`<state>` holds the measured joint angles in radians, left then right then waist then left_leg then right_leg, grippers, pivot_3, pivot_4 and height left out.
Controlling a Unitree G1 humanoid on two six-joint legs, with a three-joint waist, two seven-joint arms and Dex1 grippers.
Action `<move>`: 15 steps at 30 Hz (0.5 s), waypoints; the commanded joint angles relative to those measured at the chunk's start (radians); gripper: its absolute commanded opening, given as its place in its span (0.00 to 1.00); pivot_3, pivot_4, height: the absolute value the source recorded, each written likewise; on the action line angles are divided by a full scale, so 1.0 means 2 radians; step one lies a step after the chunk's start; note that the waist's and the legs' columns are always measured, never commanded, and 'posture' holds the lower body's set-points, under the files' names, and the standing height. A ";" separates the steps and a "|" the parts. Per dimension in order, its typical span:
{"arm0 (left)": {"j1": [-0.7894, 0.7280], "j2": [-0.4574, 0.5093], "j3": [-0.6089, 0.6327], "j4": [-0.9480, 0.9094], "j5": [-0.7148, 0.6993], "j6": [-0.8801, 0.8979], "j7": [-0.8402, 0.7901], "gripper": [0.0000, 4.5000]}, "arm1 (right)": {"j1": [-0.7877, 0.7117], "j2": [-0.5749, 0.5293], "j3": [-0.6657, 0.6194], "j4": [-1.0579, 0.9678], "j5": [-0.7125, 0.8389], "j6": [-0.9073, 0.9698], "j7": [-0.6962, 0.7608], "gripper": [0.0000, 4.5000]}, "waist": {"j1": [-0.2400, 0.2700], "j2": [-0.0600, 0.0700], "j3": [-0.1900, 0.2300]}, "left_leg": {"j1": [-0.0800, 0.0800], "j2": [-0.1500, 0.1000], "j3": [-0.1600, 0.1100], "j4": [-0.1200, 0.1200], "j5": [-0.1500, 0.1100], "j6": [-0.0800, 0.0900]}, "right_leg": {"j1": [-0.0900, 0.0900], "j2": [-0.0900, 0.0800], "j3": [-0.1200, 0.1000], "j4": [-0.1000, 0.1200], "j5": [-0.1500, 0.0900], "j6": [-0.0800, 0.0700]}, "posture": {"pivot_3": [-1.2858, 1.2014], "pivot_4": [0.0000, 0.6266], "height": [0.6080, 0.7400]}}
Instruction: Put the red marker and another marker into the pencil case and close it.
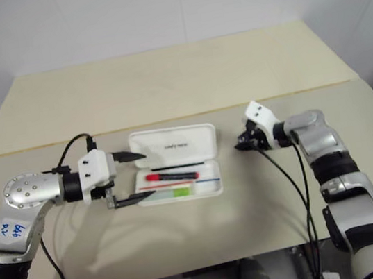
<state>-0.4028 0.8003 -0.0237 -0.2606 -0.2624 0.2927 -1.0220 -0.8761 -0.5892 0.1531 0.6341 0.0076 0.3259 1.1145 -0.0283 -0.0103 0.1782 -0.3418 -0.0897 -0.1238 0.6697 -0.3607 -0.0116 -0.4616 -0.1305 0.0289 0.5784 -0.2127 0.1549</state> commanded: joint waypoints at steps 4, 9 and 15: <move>0.007 0.010 0.012 -0.001 0.003 -0.018 -0.003 1.00 | -0.003 -0.034 0.003 -0.014 0.001 -0.024 0.049 0.30 | 0.000 0.000 0.000 | 0.000 0.000 0.000 0.000 0.000 0.000 | 0.000 0.000 0.000 0.000 0.000 0.000 | 0.52 0.24 1.00; 0.016 0.014 0.015 -0.005 0.004 -0.021 -0.004 1.00 | -0.003 -0.066 -0.001 -0.024 0.008 -0.035 0.091 0.30 | 0.000 0.000 0.000 | 0.000 0.000 0.000 0.000 0.000 0.000 | 0.000 0.000 0.000 -0.001 0.000 0.000 | 0.52 0.24 1.00; 0.026 0.017 0.016 -0.004 0.003 -0.029 -0.005 1.00 | 0.003 -0.084 -0.017 -0.072 0.041 -0.031 0.134 0.30 | -0.001 0.000 0.000 | 0.000 0.000 0.000 0.000 0.000 0.000 | 0.000 0.000 0.000 -0.001 0.000 0.000 | 0.52 0.24 1.00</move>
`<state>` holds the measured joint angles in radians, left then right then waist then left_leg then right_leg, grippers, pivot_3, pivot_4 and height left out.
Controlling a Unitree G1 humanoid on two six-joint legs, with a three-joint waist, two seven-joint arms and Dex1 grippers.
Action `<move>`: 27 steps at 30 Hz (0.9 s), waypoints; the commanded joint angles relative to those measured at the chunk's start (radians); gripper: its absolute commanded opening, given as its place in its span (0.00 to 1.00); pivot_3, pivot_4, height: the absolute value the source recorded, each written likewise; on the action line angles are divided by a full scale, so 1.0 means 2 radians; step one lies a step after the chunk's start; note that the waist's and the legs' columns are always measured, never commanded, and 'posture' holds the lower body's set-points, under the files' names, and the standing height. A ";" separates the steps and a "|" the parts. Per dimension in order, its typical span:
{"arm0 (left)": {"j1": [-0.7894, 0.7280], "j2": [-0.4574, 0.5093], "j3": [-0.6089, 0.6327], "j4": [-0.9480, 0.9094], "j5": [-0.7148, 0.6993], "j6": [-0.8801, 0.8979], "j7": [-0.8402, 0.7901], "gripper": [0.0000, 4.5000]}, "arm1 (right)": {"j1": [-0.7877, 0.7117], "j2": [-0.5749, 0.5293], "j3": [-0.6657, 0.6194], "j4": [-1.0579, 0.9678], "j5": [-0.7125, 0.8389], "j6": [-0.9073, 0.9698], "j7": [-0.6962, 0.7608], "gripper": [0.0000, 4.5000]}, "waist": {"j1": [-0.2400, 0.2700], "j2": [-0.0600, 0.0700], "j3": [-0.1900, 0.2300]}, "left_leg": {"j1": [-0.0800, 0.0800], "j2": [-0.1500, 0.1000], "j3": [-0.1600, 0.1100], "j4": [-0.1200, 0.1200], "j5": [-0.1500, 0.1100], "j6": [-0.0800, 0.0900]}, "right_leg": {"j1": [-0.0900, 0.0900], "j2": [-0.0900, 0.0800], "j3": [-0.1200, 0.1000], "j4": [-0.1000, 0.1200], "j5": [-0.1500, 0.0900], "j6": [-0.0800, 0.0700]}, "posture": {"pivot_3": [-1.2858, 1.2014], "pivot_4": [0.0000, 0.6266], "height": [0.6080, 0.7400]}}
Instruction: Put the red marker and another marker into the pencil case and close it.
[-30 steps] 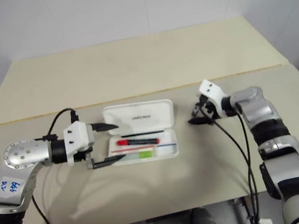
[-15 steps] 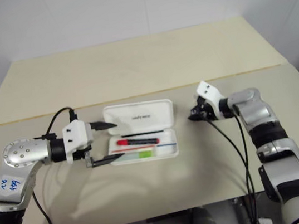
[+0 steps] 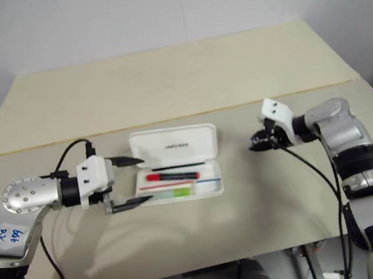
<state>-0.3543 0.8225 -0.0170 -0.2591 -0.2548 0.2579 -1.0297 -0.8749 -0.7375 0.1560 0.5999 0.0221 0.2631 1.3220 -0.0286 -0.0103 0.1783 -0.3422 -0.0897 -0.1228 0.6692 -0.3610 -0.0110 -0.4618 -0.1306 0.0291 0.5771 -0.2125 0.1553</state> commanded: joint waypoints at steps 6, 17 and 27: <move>0.004 0.005 0.011 -0.004 -0.001 -0.014 0.000 1.00 | 0.039 -0.019 -0.026 -0.160 0.084 0.033 0.065 0.30 | 0.001 0.000 0.000 | 0.000 0.000 0.000 0.000 0.000 0.000 | 0.000 0.000 0.000 0.000 0.000 0.000 | 0.52 0.24 1.00; -0.001 0.005 0.010 -0.006 -0.002 -0.008 0.002 1.00 | 0.062 -0.009 -0.014 -0.275 0.155 0.105 0.074 0.30 | 0.002 0.000 0.000 | 0.000 0.000 0.000 0.000 0.000 0.000 | 0.000 0.000 0.000 0.000 0.000 0.000 | 0.52 0.24 1.00; -0.002 0.006 0.013 -0.008 -0.003 -0.002 0.005 1.00 | 0.067 0.030 0.028 -0.290 0.154 0.096 0.062 0.30 | 0.002 0.000 0.000 | 0.000 0.000 0.000 0.001 0.000 0.000 | 0.000 0.000 0.000 0.000 0.000 0.000 | 0.52 0.24 1.00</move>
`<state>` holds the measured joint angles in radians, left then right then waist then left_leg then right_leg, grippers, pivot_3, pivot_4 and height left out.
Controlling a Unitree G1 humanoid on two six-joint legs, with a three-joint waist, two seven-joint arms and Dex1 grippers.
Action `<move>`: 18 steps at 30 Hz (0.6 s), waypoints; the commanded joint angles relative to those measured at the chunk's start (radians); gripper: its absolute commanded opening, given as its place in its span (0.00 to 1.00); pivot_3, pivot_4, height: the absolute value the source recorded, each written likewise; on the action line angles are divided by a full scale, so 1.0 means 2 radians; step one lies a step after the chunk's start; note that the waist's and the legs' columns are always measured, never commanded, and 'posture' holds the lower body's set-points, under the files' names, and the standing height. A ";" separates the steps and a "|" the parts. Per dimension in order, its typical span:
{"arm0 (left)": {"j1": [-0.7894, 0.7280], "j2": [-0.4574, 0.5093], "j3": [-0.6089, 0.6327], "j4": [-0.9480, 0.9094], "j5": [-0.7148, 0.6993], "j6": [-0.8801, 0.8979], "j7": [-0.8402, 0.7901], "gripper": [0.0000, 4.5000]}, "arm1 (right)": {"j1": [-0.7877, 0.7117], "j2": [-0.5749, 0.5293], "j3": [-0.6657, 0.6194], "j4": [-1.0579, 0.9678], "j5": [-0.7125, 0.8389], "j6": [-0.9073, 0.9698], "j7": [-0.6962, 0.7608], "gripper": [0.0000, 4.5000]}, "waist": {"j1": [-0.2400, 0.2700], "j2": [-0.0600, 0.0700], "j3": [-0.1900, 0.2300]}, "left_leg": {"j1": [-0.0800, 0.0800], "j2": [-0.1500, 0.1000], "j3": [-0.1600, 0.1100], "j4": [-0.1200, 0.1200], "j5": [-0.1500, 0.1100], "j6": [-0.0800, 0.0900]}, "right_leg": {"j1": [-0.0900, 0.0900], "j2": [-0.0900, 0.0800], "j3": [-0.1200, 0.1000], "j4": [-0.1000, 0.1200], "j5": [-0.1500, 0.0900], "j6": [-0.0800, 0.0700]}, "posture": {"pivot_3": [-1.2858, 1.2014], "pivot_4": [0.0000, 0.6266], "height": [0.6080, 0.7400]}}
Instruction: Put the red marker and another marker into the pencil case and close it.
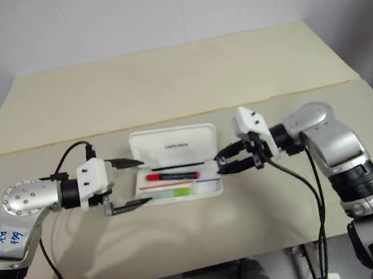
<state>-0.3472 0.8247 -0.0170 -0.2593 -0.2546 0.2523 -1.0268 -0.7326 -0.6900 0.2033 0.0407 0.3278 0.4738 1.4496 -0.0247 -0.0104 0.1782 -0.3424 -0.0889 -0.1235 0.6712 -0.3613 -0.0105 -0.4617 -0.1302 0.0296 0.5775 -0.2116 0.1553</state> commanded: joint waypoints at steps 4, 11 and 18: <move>-0.005 0.004 0.014 -0.013 -0.003 0.005 0.008 1.00 | 0.000 0.023 0.019 -0.008 -0.005 -0.010 -0.013 0.30 | 0.000 0.000 0.000 | 0.000 0.000 0.000 0.000 0.000 0.000 | 0.000 0.000 0.000 0.000 0.000 0.000 | 0.52 0.24 1.00; -0.005 0.000 0.010 -0.020 -0.004 0.010 0.013 1.00 | 0.006 0.046 0.033 0.001 -0.012 -0.016 -0.032 0.30 | 0.000 0.000 0.000 | 0.000 0.000 -0.001 0.000 0.000 0.000 | 0.000 0.000 0.000 0.000 0.000 0.000 | 0.52 0.24 1.00; -0.019 -0.009 0.001 -0.013 -0.002 0.007 0.014 1.00 | 0.013 0.058 0.049 0.023 -0.032 -0.037 -0.035 0.30 | 0.000 0.000 0.000 | 0.000 0.000 -0.001 0.001 0.000 0.000 | 0.000 0.000 0.000 0.000 0.000 0.000 | 0.52 0.24 1.00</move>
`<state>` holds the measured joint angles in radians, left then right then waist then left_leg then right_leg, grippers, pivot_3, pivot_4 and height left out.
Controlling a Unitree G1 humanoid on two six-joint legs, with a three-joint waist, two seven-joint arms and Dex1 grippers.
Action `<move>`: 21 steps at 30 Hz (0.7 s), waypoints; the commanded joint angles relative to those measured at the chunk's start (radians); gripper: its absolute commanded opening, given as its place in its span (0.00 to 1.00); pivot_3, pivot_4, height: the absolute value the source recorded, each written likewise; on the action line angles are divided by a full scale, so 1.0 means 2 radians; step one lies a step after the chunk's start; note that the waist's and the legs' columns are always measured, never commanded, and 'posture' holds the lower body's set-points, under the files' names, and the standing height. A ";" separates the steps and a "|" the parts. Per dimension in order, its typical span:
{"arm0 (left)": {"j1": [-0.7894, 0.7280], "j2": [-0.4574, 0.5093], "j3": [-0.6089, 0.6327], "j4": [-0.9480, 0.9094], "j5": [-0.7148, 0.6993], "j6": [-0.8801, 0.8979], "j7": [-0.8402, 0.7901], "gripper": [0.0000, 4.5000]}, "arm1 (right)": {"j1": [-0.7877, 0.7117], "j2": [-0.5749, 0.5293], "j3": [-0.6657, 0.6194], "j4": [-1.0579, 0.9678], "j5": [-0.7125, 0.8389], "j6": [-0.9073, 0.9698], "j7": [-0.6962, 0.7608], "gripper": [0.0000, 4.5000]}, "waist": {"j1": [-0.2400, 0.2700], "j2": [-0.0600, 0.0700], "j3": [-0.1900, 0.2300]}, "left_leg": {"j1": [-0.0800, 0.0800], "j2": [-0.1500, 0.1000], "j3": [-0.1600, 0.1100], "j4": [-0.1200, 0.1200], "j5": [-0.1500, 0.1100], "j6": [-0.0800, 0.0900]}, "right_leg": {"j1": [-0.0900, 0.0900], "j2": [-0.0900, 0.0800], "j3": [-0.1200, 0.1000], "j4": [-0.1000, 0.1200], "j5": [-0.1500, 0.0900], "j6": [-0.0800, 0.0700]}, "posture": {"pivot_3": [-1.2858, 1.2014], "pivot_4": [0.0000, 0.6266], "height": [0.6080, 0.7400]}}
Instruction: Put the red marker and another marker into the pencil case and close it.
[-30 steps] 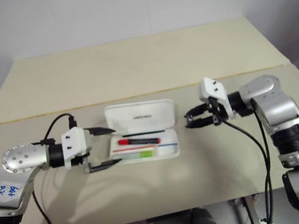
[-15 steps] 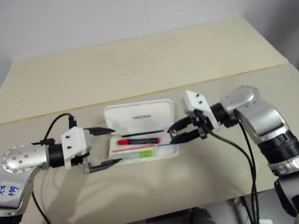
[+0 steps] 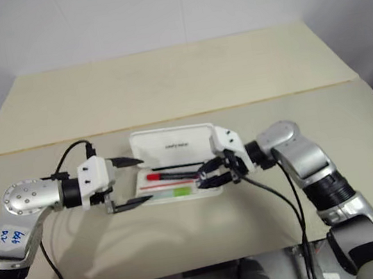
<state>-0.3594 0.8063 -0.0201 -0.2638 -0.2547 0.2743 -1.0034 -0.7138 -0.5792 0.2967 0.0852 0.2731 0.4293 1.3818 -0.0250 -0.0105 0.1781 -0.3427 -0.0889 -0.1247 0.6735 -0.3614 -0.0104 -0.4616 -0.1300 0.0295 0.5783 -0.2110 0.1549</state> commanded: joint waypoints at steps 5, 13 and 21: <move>-0.024 -0.004 -0.001 -0.005 0.001 -0.002 0.002 1.00 | 0.010 0.005 0.007 0.021 -0.019 -0.032 -0.002 0.30 | 0.000 0.000 0.000 | 0.000 0.000 0.000 0.001 0.000 0.000 | 0.000 0.000 0.000 0.000 0.000 0.000 | 0.52 0.24 1.00; -0.032 -0.005 -0.003 -0.005 0.000 0.002 0.001 1.00 | 0.016 0.012 0.009 0.048 -0.036 -0.055 -0.002 0.30 | -0.001 0.000 0.000 | 0.000 0.000 0.000 0.001 0.000 0.000 | 0.000 0.000 0.000 0.001 0.000 0.000 | 0.52 0.24 1.00; -0.036 -0.004 -0.004 -0.006 0.000 0.004 0.000 1.00 | 0.017 0.016 0.009 0.061 -0.042 -0.056 -0.004 0.58 | -0.001 0.000 0.000 | 0.000 0.000 0.000 0.002 0.000 0.000 | 0.000 0.000 0.000 0.001 0.000 0.000 | 0.52 0.24 1.00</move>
<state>-0.4148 0.7973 -0.0327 -0.2606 -0.2530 0.2847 -1.0039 -0.6826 -0.5505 0.3138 0.2069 0.1930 0.3240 1.3827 -0.0262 -0.0107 0.1780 -0.3427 -0.0890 -0.1249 0.6782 -0.3614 -0.0105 -0.4612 -0.1299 0.0299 0.5813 -0.2100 0.1545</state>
